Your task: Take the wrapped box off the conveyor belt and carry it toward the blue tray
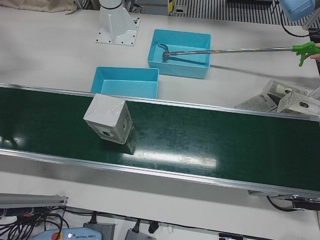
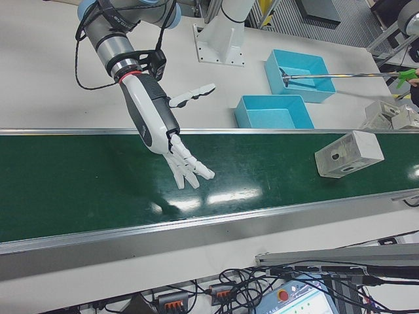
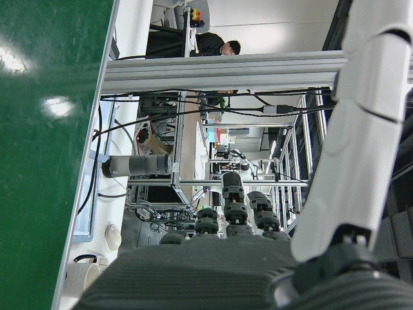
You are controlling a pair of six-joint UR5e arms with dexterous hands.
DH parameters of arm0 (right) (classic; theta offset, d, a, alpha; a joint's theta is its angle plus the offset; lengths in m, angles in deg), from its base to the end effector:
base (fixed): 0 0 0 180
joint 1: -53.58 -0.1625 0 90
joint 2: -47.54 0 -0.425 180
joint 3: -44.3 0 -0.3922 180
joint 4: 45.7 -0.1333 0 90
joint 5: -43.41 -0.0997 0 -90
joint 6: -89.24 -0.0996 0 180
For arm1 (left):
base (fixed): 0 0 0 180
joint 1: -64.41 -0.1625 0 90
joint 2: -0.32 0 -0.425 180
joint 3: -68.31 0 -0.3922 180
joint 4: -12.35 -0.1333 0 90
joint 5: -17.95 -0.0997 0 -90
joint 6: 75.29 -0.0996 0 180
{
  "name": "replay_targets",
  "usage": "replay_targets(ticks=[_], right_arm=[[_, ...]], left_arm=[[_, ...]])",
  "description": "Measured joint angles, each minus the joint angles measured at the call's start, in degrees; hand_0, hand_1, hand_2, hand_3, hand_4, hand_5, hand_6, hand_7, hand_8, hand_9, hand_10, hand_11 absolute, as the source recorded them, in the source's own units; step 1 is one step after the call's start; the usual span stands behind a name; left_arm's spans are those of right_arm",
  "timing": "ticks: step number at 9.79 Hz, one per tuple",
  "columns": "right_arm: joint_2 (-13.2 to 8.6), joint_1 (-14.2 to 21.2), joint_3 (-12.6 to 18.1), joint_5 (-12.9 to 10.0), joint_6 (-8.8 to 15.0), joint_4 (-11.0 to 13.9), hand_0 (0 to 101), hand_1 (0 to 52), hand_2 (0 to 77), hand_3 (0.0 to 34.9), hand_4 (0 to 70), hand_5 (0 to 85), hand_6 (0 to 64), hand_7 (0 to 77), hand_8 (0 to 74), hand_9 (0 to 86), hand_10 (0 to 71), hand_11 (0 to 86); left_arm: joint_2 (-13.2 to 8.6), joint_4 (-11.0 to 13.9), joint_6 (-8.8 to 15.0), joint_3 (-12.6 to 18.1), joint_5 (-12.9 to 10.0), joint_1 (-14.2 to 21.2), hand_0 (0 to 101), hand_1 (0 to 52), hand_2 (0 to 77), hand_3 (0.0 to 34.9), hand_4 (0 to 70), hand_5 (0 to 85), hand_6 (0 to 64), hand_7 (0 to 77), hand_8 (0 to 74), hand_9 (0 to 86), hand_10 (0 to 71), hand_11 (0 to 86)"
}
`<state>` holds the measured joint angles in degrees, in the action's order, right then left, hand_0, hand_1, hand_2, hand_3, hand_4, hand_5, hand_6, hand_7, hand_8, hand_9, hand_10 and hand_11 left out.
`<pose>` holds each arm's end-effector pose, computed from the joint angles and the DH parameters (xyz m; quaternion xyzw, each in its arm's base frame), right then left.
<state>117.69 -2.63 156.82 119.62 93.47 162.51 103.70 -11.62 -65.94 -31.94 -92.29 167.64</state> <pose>-0.1766 -0.5463 0.3709 -0.1285 -0.7761 0.6077 0.1092 -0.2222 -0.5133 0.5190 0.1010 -0.6979 0.7089 0.0152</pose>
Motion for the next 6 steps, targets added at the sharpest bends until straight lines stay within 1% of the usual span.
replay_targets(ticks=[2, 3, 4, 5, 6], right_arm=[[-0.25, 0.07, -0.33, -0.07, 0.18, -0.27, 44, 9.8, 6.5, 0.0, 6.0, 8.7, 3.8, 14.7, 5.5, 6.5, 0.0, 1.1], [-0.31, 0.12, -0.53, -0.08, 0.22, -0.48, 44, 8.7, 7.1, 0.0, 6.0, 8.7, 4.9, 14.7, 6.5, 6.5, 0.0, 1.1], [-0.41, 0.23, -0.78, -0.12, 0.26, -0.65, 42, 7.6, 5.5, 0.0, 6.0, 9.3, 4.9, 15.3, 7.6, 7.6, 0.0, 1.1], [-0.75, 0.59, -1.16, -0.49, 0.30, -0.90, 42, 7.6, 5.5, 0.0, 6.0, 9.3, 4.9, 15.3, 7.6, 7.6, 0.0, 1.1], [-1.36, 1.68, -1.47, -1.80, 0.32, -1.16, 42, 7.6, 5.5, 0.0, 6.0, 9.3, 4.9, 15.3, 7.6, 7.6, 0.0, 1.1]], left_arm=[[0.00, 0.00, 0.00, 0.00, 0.00, 0.00, 0, 0.0, 0.5, 0.0, 0.0, 1.1, 0.5, 0.5, 0.5, 0.5, 0.0, 0.5], [0.00, 0.00, 0.00, 0.00, 0.00, 0.00, 0, 0.0, 0.5, 0.0, 0.0, 1.1, 0.5, 0.5, 0.5, 0.0, 0.0, 0.5], [0.00, 0.00, 0.00, 0.00, 0.00, 0.00, 0, 0.0, 0.5, 0.0, 0.0, 1.1, 0.5, 0.5, 0.5, 0.5, 0.0, 0.5], [0.00, 0.00, 0.00, 0.00, 0.00, 0.00, 0, 0.0, 0.5, 0.0, 0.0, 1.1, 0.0, 0.5, 0.5, 0.0, 0.0, 0.5], [0.00, 0.00, 0.00, 0.00, 0.00, 0.00, 0, 0.0, 0.5, 0.0, 0.0, 1.1, 0.0, 0.5, 0.5, 0.0, 0.0, 0.5]])
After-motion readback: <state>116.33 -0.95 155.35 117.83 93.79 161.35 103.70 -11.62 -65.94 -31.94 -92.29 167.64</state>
